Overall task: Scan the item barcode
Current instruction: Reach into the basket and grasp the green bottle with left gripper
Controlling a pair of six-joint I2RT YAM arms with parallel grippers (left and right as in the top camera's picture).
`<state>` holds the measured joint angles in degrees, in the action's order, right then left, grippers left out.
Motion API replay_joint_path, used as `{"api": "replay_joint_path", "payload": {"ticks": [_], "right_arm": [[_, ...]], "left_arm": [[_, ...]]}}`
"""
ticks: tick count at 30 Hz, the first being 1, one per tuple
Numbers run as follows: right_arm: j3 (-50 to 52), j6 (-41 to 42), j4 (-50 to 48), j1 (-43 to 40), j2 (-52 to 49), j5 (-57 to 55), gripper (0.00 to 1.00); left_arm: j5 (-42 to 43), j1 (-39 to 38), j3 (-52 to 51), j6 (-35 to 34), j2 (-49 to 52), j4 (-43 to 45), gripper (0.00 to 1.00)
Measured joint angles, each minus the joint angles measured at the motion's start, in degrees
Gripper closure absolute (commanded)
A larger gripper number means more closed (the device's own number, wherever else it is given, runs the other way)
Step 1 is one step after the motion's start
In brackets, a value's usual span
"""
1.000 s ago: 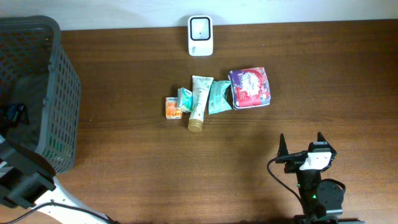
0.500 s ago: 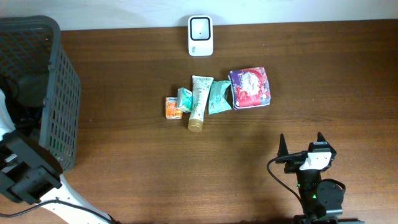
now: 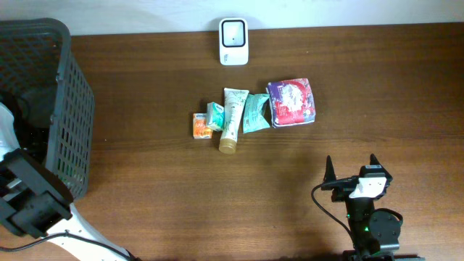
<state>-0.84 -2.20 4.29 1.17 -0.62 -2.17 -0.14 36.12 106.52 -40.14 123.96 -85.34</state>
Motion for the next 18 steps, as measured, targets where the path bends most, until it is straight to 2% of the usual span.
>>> {"api": "replay_joint_path", "payload": {"ticks": [15,16,18], "right_arm": [[0.0,0.0,0.0,0.0,0.0,0.0,0.01],[0.0,0.0,0.0,0.0,0.0,0.0,0.01],[0.0,0.0,0.0,0.0,0.0,0.0,0.01]], "left_arm": [[5.3,0.0,-0.1,0.0,0.0,-1.9,0.0],[5.4,0.0,-0.1,0.0,0.0,-1.6,0.05],[5.5,0.0,-0.1,0.0,0.0,-0.4,0.07]]}}
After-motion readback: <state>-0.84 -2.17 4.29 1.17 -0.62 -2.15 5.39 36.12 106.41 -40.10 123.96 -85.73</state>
